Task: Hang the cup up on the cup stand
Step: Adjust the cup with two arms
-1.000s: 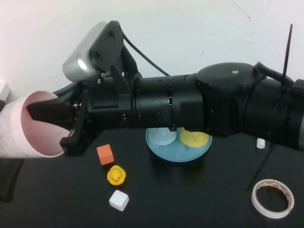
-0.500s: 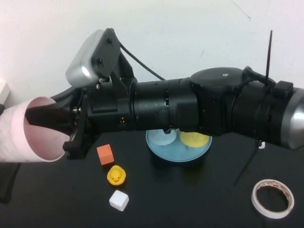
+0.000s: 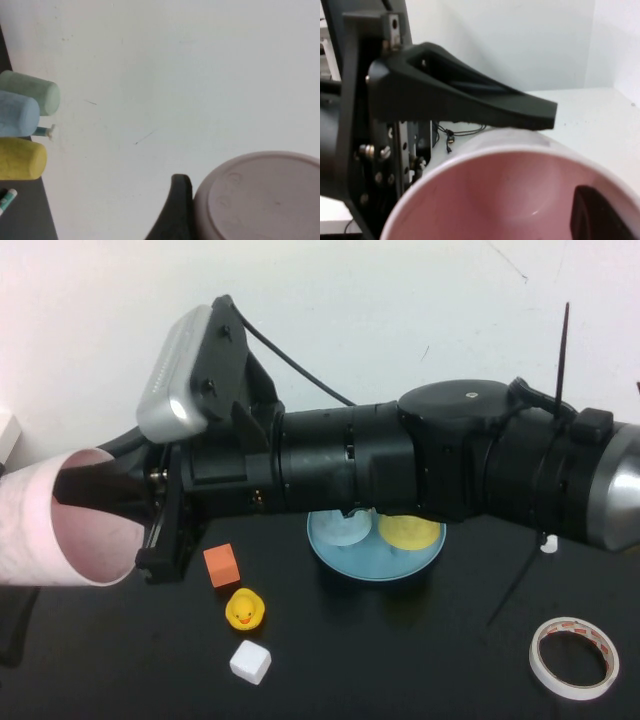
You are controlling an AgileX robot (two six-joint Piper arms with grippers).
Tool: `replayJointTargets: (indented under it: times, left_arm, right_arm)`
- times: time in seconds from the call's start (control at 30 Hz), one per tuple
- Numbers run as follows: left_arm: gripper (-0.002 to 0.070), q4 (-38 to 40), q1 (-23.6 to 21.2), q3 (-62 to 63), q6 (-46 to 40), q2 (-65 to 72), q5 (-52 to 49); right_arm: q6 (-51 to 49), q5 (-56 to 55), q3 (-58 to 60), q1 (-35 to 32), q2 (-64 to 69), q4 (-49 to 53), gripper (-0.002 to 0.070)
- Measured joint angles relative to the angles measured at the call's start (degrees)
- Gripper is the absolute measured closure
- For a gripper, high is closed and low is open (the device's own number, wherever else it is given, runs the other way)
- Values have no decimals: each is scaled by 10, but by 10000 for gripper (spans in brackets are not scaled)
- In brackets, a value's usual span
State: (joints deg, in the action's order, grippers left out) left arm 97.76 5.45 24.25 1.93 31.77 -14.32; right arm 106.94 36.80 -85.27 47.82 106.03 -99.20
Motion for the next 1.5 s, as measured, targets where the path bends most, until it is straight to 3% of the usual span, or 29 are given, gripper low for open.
replayJointTargets:
  times: [1.1,1.17,1.4,1.5]
  left_arm:
    - [108,17,-1,0,-12,-1,-2]
    - [109,14,-1,0,-19,-1,-10]
    - [111,10,-1,0,-52,-1,-11]
    - [111,6,0,0,-94,1,-11]
  right_arm:
    - [152,6,-28,24,8,15,640]
    - [152,7,-28,28,8,15,598]
    - [126,4,-30,35,7,62,312]
    - [87,1,-30,35,1,105,267]
